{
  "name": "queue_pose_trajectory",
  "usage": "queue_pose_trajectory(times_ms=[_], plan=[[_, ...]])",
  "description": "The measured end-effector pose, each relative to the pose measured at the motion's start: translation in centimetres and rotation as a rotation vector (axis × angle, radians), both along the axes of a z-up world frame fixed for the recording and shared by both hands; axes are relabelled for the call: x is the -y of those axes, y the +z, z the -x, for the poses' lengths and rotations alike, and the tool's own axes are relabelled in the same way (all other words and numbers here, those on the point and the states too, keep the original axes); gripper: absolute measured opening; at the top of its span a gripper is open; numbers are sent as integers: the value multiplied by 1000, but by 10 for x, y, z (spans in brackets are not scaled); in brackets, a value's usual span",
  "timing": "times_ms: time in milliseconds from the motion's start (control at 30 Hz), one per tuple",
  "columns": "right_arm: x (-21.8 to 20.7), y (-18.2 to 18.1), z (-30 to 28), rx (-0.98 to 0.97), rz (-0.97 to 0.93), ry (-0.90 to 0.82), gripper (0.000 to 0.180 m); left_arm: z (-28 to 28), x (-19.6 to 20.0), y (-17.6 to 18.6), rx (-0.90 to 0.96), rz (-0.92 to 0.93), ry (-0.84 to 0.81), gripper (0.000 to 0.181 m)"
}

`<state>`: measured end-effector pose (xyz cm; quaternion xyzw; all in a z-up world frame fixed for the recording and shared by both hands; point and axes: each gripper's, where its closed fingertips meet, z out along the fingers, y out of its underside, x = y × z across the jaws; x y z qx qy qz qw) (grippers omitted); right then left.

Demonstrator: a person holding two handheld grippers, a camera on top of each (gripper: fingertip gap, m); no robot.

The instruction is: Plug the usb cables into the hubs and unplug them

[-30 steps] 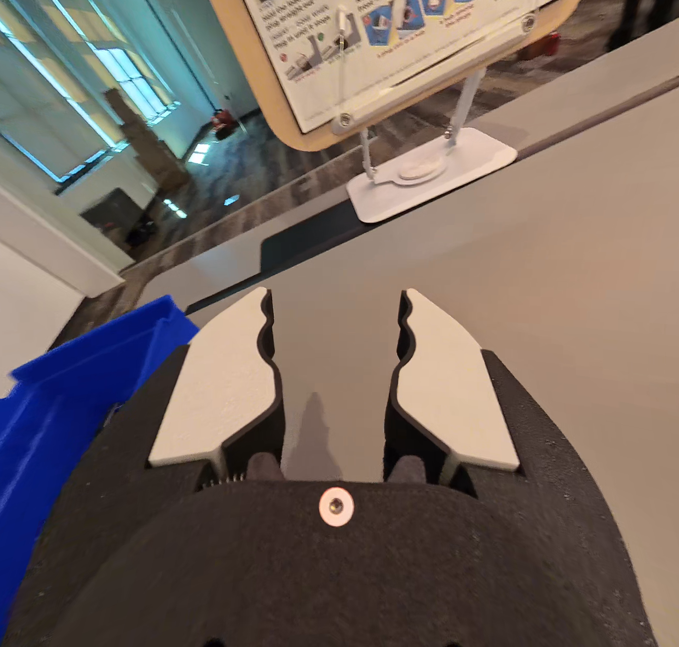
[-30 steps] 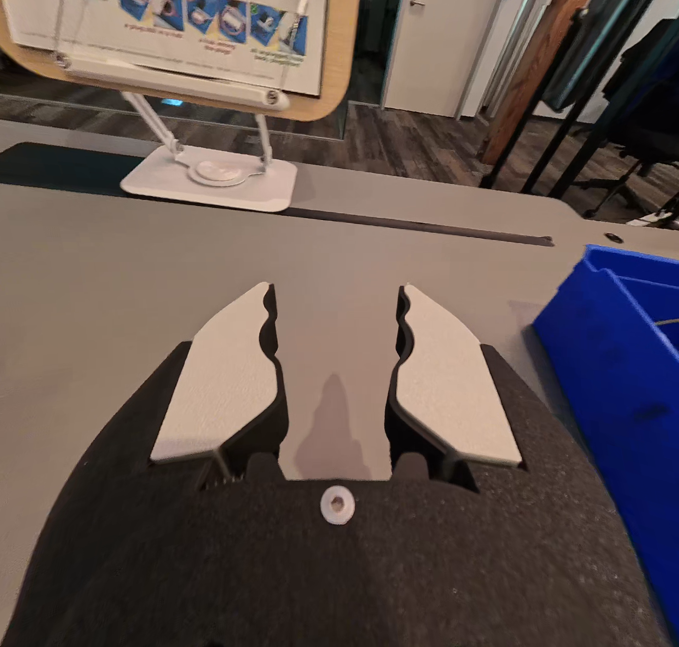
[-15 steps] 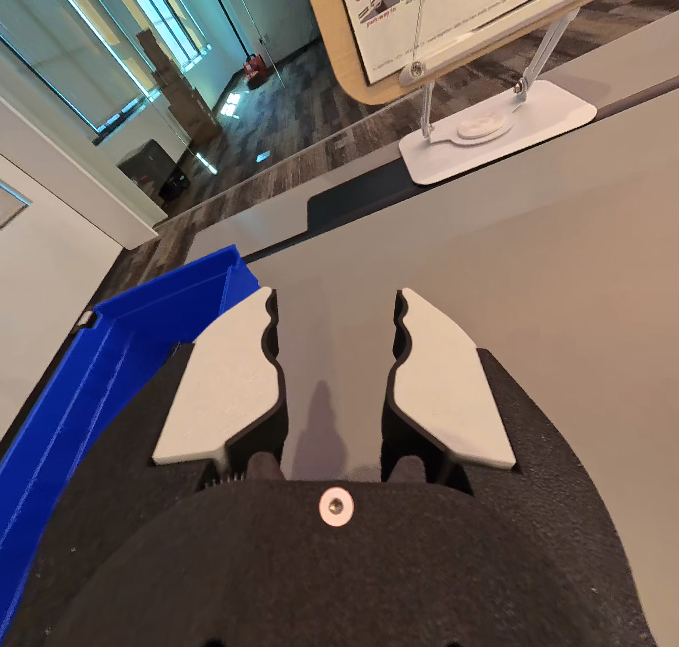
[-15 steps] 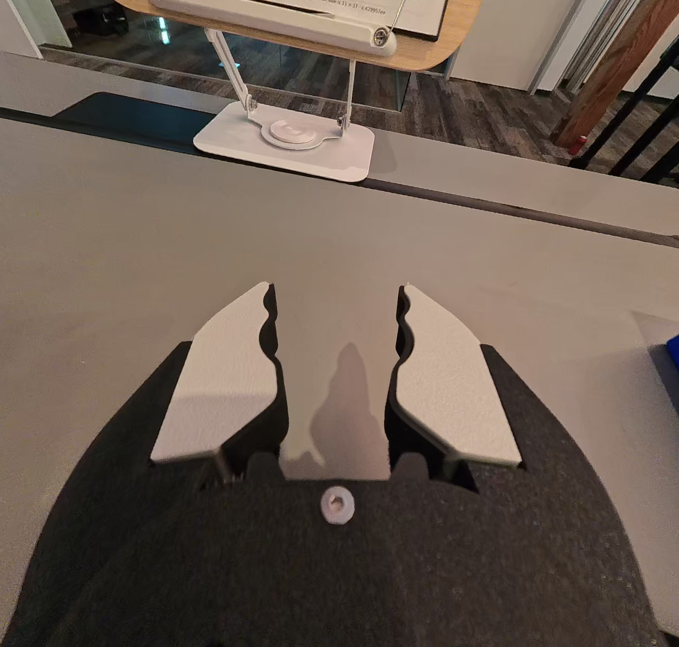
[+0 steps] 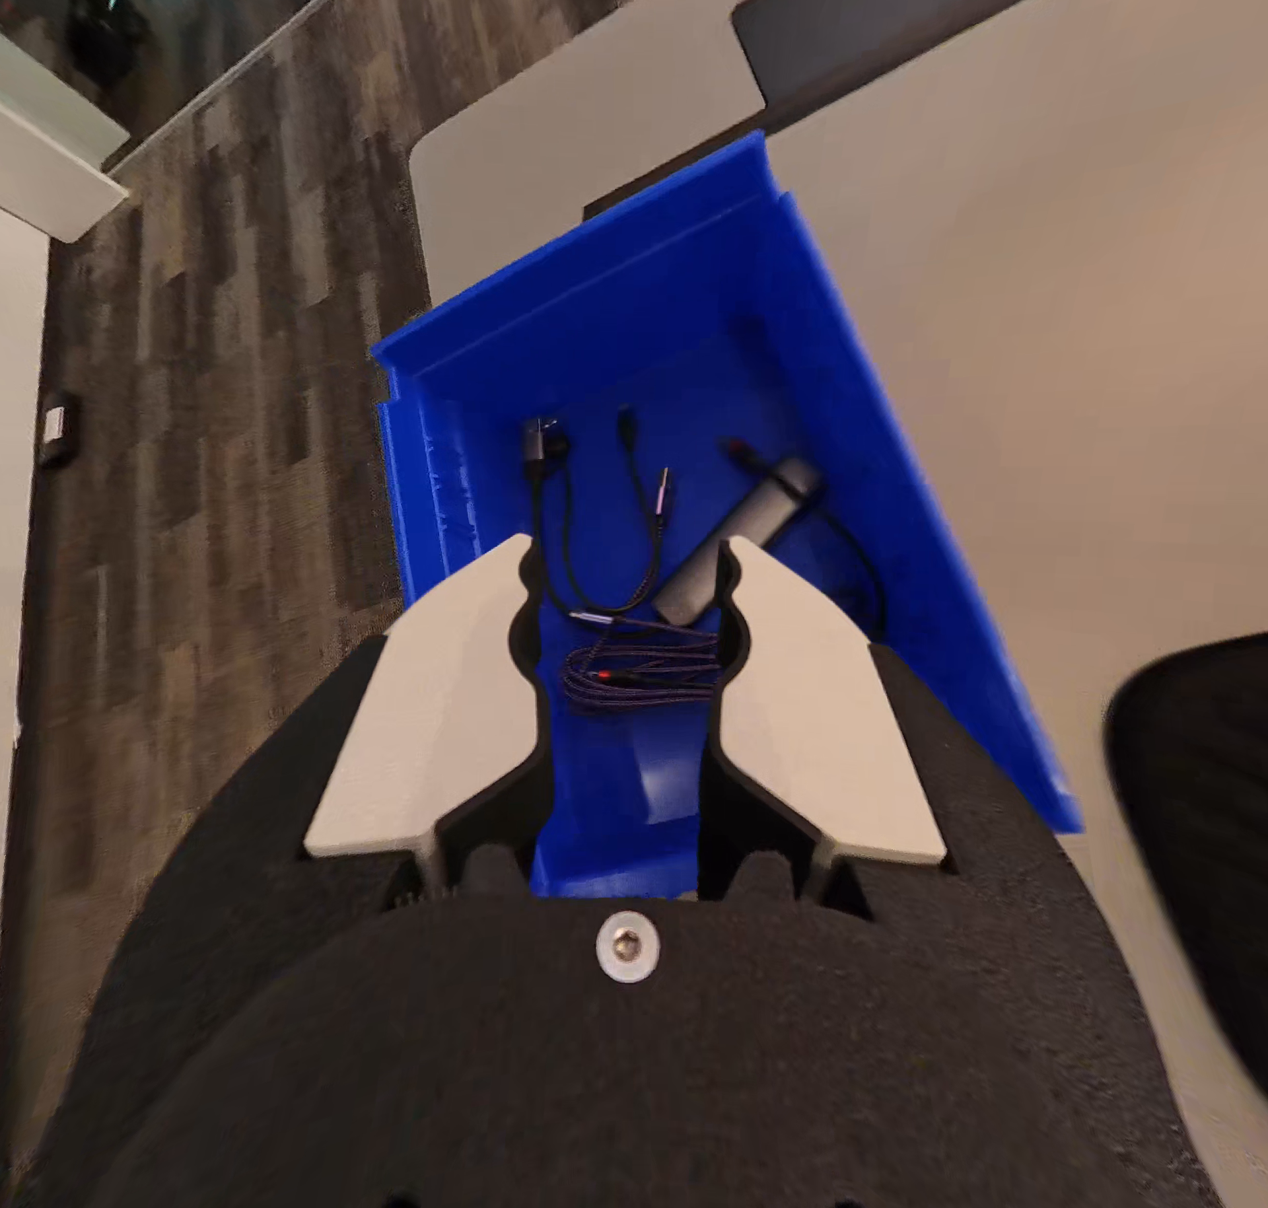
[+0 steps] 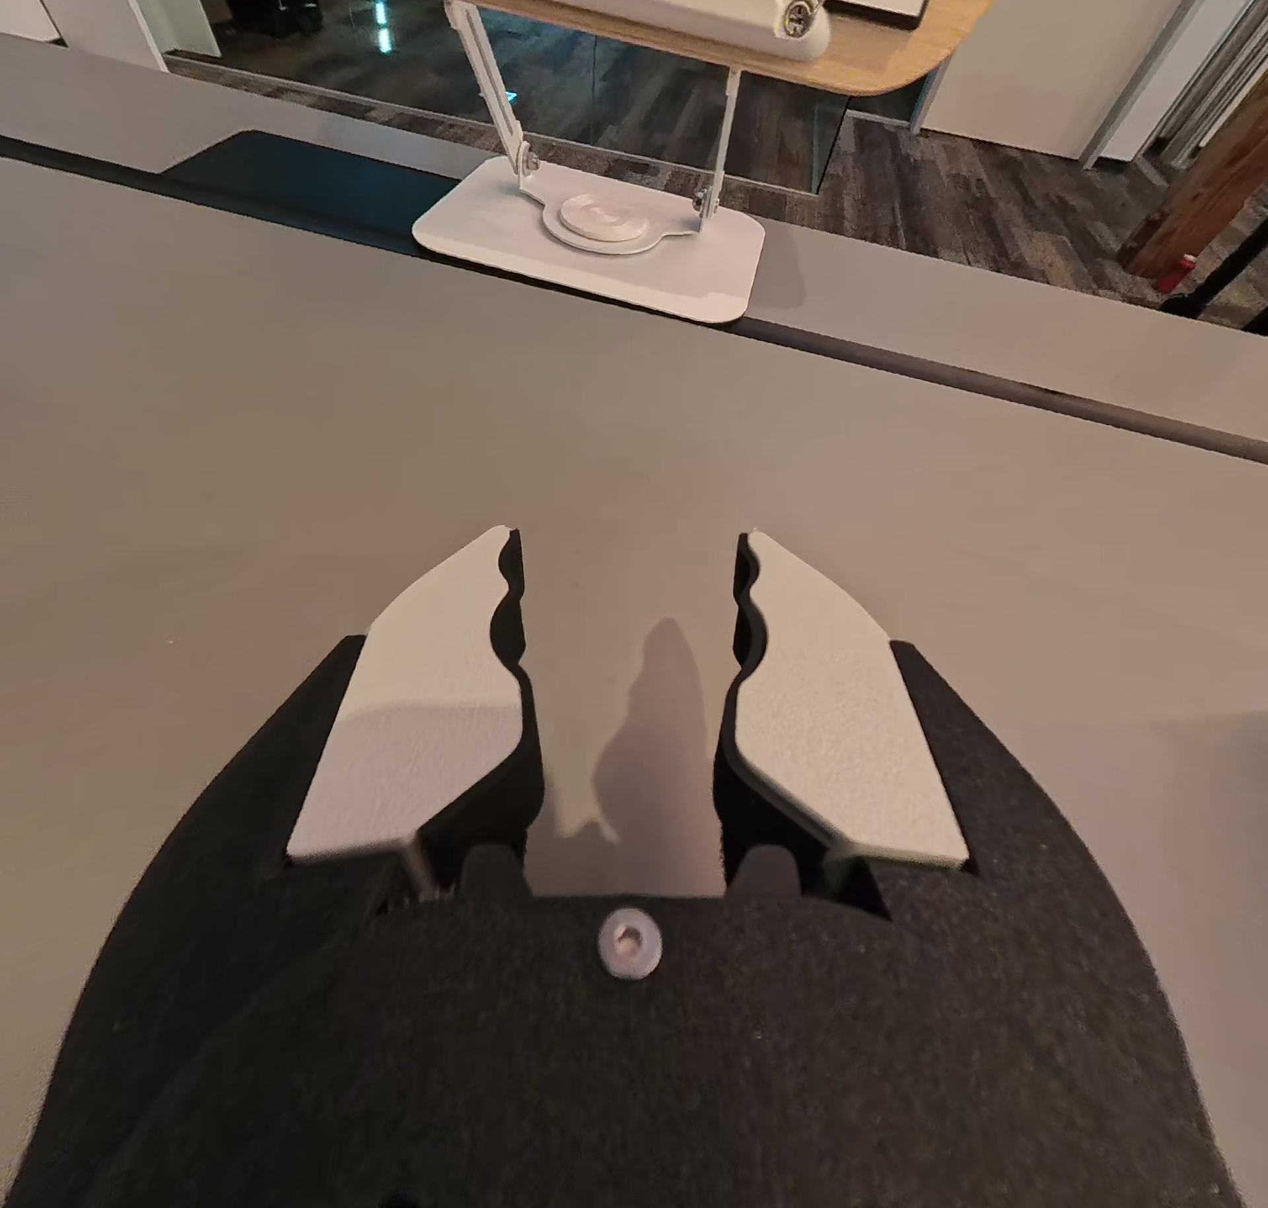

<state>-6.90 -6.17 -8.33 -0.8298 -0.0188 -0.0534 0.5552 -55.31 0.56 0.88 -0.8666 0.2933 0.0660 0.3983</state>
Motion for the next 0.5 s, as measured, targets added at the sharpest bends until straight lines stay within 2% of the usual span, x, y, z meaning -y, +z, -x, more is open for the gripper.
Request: queue_pose_trajectory(times_ms=[267,367,500], plan=[[1,1,-1,40,2,26,56,14,-22,-59,11,269,-46,36],[4,6,-5,57,-13,30,56,17,-35,-75,16,367,-25,33],[5,7,-11,77,-15,34,55,27,-63,-84,-6,397,61,32]])
